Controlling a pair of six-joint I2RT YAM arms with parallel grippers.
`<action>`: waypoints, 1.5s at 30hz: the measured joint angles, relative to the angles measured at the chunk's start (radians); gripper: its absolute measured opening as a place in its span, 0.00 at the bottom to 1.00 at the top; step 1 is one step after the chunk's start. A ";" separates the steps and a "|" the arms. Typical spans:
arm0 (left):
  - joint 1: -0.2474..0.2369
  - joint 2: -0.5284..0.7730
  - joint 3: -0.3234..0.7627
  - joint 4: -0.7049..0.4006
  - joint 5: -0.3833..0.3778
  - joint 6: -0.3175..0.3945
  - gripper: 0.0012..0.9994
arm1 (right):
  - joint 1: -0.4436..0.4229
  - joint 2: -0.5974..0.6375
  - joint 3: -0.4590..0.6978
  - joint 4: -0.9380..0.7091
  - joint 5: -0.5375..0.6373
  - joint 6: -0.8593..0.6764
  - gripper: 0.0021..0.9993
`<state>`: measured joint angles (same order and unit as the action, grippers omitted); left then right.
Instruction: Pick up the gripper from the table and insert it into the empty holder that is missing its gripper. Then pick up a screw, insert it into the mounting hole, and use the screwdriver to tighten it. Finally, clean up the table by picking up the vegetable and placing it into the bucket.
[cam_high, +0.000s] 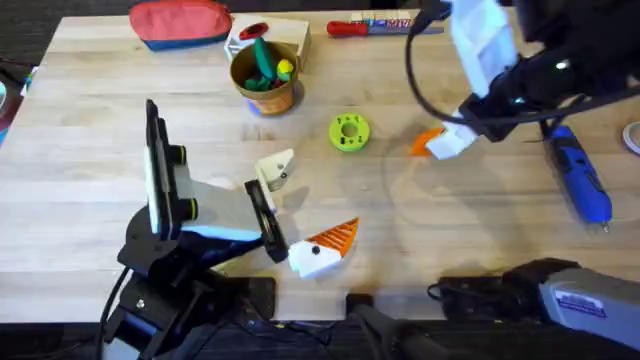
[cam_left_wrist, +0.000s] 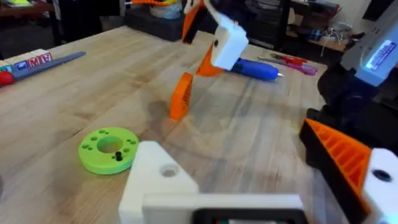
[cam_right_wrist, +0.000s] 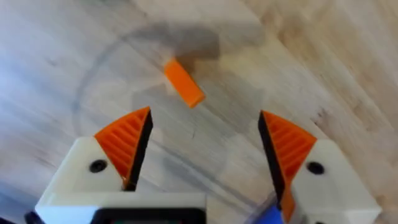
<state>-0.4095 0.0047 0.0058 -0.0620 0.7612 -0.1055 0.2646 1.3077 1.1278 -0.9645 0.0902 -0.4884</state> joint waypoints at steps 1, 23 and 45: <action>0.000 0.000 0.000 0.000 0.002 0.000 0.99 | 0.007 0.022 0.000 -0.001 -0.001 -0.032 0.99; 0.000 0.000 0.000 -0.001 0.003 -0.004 0.99 | 0.016 0.219 0.000 0.059 -0.009 -0.279 0.18; 0.000 0.000 0.000 -0.001 0.003 -0.005 0.99 | -0.027 -0.287 0.081 0.047 0.011 -0.090 0.00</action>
<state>-0.4095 0.0044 0.0055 -0.0628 0.7639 -0.1101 0.2375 1.0203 1.2086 -0.9179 0.1013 -0.5785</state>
